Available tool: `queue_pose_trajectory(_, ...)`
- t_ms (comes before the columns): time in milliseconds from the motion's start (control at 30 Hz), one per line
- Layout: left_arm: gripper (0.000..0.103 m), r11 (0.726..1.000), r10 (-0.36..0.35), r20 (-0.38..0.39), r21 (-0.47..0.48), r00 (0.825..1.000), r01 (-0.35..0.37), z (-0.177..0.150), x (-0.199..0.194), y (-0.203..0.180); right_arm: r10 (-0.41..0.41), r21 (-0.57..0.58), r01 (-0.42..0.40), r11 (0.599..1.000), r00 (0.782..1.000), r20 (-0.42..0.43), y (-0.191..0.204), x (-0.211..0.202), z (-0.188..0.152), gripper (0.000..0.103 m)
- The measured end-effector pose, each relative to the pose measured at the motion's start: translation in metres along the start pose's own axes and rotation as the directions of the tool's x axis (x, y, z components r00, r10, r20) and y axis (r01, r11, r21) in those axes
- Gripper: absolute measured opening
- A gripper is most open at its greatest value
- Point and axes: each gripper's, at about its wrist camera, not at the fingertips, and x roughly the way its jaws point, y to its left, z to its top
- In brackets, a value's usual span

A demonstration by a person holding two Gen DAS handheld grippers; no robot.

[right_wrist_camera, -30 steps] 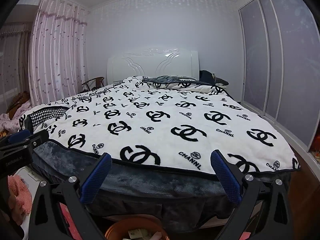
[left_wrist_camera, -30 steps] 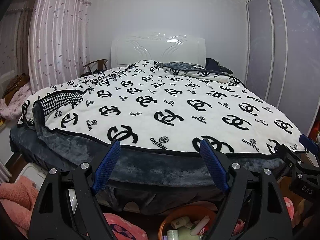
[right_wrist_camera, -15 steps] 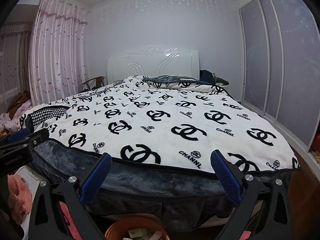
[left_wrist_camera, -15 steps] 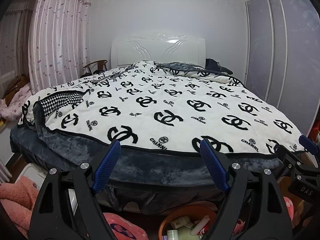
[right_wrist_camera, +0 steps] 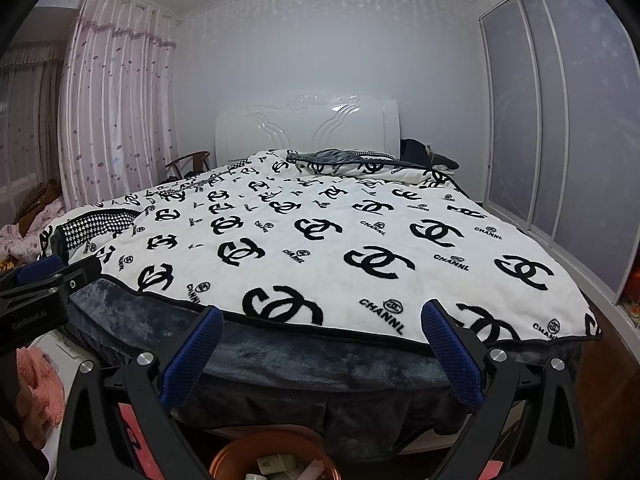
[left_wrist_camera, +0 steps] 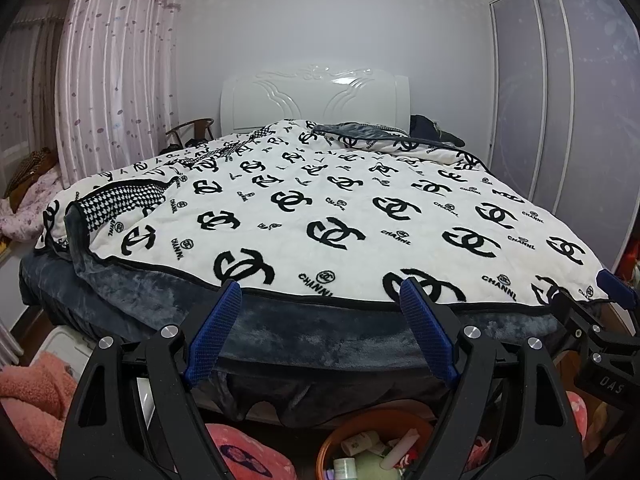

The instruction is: Collect trash

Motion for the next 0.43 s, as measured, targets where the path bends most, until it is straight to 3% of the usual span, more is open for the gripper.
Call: queue_pose_trajectory(433,0.08,1.0,0.007,0.005,0.001,1.0,-0.007,-0.0026,-0.0024,0.0014,0.004,-0.004,-0.004,1.0,1.0,-0.008,0.0003,0.0032,-0.0007,0.098)
